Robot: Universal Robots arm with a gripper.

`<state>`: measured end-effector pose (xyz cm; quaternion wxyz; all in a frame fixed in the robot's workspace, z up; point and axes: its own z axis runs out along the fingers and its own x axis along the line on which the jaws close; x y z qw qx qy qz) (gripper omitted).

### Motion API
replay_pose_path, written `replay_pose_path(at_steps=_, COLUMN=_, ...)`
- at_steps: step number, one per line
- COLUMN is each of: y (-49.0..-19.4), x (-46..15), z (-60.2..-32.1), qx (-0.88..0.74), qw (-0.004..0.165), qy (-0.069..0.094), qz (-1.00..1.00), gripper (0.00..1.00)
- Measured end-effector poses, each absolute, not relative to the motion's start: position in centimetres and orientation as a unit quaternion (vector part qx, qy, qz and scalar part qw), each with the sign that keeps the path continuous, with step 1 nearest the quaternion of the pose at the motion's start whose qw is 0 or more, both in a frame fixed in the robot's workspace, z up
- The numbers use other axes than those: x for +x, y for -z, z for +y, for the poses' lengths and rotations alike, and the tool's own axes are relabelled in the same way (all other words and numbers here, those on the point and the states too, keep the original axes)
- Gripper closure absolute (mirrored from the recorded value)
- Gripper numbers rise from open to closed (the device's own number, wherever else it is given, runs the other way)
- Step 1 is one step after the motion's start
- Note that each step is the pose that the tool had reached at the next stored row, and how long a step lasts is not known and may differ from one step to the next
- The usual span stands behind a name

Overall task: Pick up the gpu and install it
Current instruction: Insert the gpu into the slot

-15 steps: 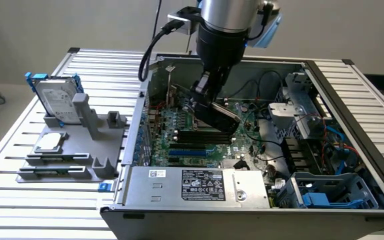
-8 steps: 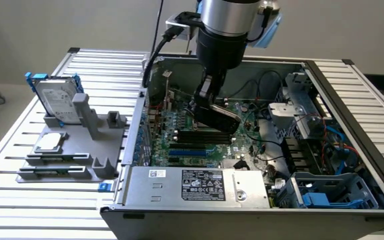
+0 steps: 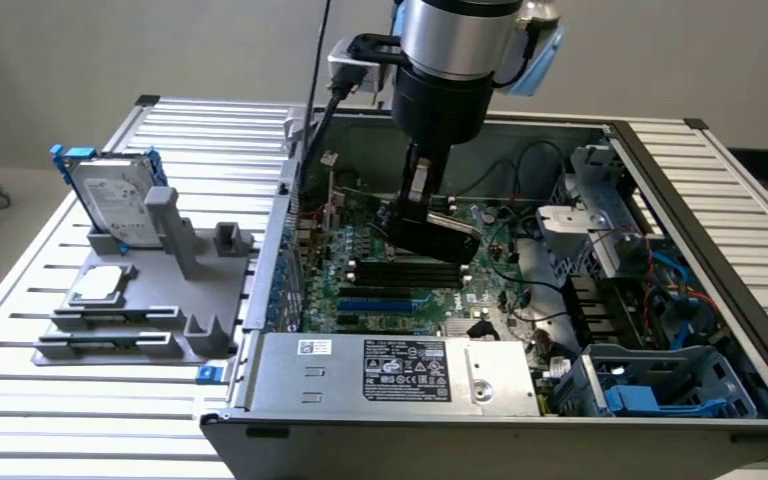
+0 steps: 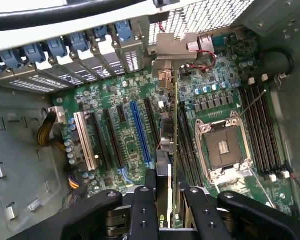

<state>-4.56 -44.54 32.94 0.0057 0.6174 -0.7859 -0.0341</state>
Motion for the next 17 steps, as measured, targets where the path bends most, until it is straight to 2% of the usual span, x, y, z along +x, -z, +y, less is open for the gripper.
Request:
replay_pose_path(at_steps=7, y=-32.68, x=-4.56, z=-44.53, qx=0.659, qw=-0.003, qy=0.043, qz=-0.751, gripper=0.74)
replay_pose_path(at_steps=17, y=-32.53, x=-4.7, z=-44.74, qx=0.698, qw=-0.01, qy=0.034, qz=-0.715, gripper=0.74)
